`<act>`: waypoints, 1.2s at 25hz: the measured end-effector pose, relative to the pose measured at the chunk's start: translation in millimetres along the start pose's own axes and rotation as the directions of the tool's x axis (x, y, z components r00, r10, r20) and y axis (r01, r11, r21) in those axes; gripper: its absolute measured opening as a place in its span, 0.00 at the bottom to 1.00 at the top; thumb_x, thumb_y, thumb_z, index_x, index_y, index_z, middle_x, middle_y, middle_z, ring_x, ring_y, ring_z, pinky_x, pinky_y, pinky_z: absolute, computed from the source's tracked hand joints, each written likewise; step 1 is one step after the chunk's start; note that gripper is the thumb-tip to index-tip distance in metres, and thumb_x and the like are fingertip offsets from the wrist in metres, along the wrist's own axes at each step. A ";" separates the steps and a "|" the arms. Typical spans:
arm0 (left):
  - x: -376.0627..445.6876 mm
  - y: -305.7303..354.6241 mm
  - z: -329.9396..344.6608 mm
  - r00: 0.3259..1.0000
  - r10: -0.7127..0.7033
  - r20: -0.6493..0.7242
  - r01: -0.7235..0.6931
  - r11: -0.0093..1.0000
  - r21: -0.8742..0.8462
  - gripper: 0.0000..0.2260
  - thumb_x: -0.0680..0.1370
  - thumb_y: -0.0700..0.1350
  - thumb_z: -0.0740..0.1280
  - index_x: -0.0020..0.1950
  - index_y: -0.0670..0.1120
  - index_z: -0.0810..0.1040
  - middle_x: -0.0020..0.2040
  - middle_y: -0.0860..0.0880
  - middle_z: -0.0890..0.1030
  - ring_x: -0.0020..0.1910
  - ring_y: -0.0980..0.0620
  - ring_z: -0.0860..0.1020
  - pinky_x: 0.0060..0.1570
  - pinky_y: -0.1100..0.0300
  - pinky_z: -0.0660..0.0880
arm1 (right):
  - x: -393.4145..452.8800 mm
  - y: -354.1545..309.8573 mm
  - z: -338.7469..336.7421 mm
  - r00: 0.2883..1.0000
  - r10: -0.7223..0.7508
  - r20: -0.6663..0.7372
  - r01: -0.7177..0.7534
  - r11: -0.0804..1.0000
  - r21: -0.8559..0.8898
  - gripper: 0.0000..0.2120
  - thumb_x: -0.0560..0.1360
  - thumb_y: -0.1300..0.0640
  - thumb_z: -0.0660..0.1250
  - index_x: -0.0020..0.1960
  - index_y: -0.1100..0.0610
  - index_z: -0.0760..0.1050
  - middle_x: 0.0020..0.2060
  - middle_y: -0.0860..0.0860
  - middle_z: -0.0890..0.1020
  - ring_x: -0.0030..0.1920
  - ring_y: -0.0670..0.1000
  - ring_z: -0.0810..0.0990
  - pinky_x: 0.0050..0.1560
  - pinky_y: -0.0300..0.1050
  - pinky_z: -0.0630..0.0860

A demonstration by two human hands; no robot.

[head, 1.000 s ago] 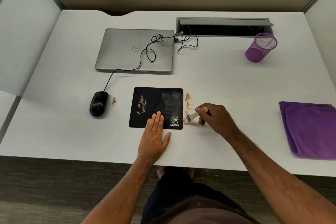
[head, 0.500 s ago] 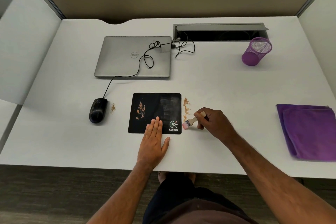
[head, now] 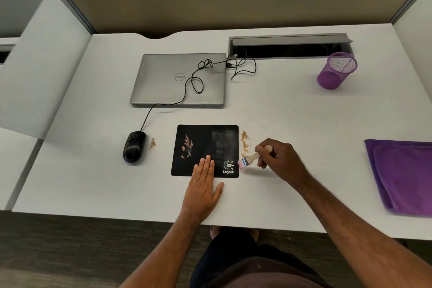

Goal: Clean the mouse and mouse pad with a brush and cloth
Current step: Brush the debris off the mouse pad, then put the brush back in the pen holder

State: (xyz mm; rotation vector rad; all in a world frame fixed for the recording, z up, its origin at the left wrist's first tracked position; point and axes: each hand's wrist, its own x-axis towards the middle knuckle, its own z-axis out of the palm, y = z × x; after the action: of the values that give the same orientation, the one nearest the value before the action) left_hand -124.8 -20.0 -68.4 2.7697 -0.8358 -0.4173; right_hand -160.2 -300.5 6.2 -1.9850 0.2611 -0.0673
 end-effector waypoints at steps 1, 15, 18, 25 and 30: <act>-0.2 -0.3 -1.3 1.000 0.005 0.009 -0.005 1.000 0.000 0.34 0.85 0.62 0.49 0.84 0.46 0.40 0.84 0.50 0.37 0.83 0.54 0.35 0.81 0.54 0.38 | -0.4 1.0 2.0 1.000 0.012 0.001 -0.012 0.999 0.033 0.08 0.81 0.47 0.65 0.46 0.47 0.79 0.34 0.48 0.86 0.33 0.49 0.85 0.38 0.35 0.77; 42.1 25.7 -29.9 0.999 0.047 -0.022 -0.047 0.999 0.021 0.33 0.84 0.64 0.43 0.84 0.48 0.39 0.83 0.53 0.34 0.81 0.57 0.33 0.80 0.56 0.34 | 5.4 8.8 -6.6 0.992 0.124 0.002 -0.123 0.973 0.194 0.04 0.80 0.52 0.70 0.50 0.42 0.77 0.42 0.48 0.88 0.42 0.50 0.88 0.30 0.45 0.80; 60.8 32.7 -36.1 0.997 0.071 -0.014 -0.070 0.997 0.027 0.33 0.84 0.63 0.44 0.84 0.48 0.39 0.83 0.53 0.34 0.81 0.58 0.32 0.81 0.55 0.35 | 9.4 8.7 -14.9 0.991 0.132 -0.022 -0.125 0.973 0.194 0.05 0.81 0.53 0.68 0.51 0.43 0.76 0.42 0.49 0.87 0.42 0.50 0.88 0.29 0.44 0.79; 122.2 50.0 -50.1 0.984 0.180 0.015 -0.181 0.982 0.048 0.34 0.84 0.65 0.42 0.83 0.49 0.36 0.82 0.56 0.29 0.80 0.59 0.29 0.79 0.57 0.33 | 26.7 13.5 -42.2 0.965 0.195 -0.173 -0.143 0.951 0.274 0.03 0.78 0.54 0.66 0.50 0.47 0.73 0.40 0.52 0.85 0.39 0.54 0.87 0.26 0.48 0.76; 175.5 72.5 -58.3 0.968 0.251 0.011 -0.251 0.967 0.038 0.35 0.84 0.65 0.45 0.83 0.48 0.35 0.82 0.53 0.31 0.80 0.58 0.30 0.78 0.59 0.31 | 45.3 17.3 -72.9 0.923 0.231 -0.309 -0.125 0.937 0.326 0.05 0.77 0.51 0.66 0.52 0.48 0.73 0.41 0.52 0.85 0.38 0.55 0.87 0.25 0.48 0.76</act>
State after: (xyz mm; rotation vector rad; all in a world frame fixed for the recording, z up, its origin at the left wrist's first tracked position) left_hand -2.1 -171.2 -29.1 2.6491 -1.1901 -0.3664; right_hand -130.7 -382.1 17.7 -1.6288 0.6234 -0.3192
